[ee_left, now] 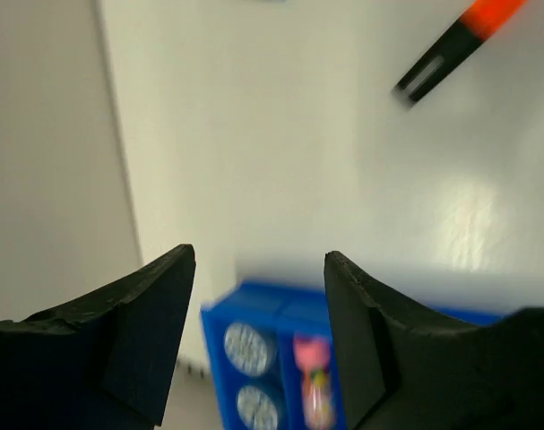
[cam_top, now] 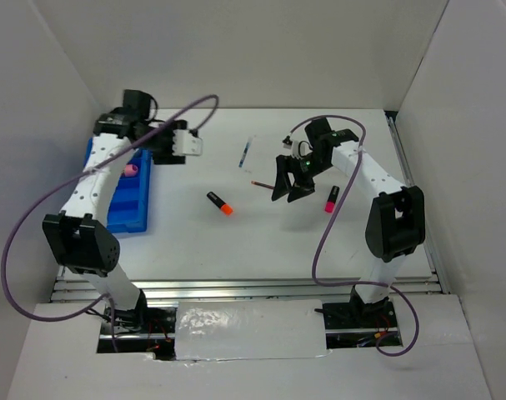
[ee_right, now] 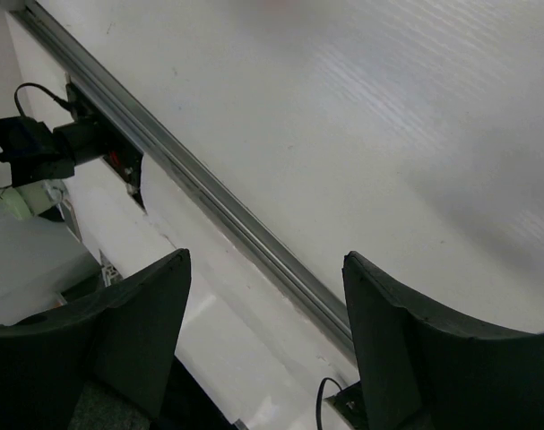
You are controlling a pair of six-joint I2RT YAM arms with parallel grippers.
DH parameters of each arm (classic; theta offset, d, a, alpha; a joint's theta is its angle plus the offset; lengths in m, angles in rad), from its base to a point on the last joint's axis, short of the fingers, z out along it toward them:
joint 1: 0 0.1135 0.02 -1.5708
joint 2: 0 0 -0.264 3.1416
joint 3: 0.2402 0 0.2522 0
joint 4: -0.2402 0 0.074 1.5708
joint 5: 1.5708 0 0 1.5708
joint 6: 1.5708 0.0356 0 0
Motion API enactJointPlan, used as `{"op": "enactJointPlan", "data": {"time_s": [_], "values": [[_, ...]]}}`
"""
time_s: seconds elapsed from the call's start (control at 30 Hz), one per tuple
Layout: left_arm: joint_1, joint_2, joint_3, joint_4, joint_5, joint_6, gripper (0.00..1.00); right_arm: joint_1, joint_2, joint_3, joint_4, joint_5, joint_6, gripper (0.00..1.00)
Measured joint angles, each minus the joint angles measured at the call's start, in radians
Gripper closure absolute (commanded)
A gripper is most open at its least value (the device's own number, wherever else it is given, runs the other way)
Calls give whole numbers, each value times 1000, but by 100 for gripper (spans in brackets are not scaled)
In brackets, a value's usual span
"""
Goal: Sort the stationery into containers
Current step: Pick up the pen from the center of the board.
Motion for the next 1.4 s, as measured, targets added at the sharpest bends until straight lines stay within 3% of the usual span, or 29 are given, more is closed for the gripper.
{"op": "enactJointPlan", "data": {"time_s": [0.17,0.43,0.7,1.2,1.4], "values": [[-211,50,-89,-53,45,23,33,-54,-18,-31,4,2,-5,25],[-310,313,-19,-150,25,102,36,-143,-86,-71,8,4,-6,24],[-414,399,-55,-151,-16,152,41,-168,-93,-78,10,3,-6,24],[-410,458,-142,-19,-100,156,41,-189,-93,-80,11,-19,-6,24],[-402,451,-156,-2,-114,153,58,-189,-93,-81,11,-20,-6,24]]}}
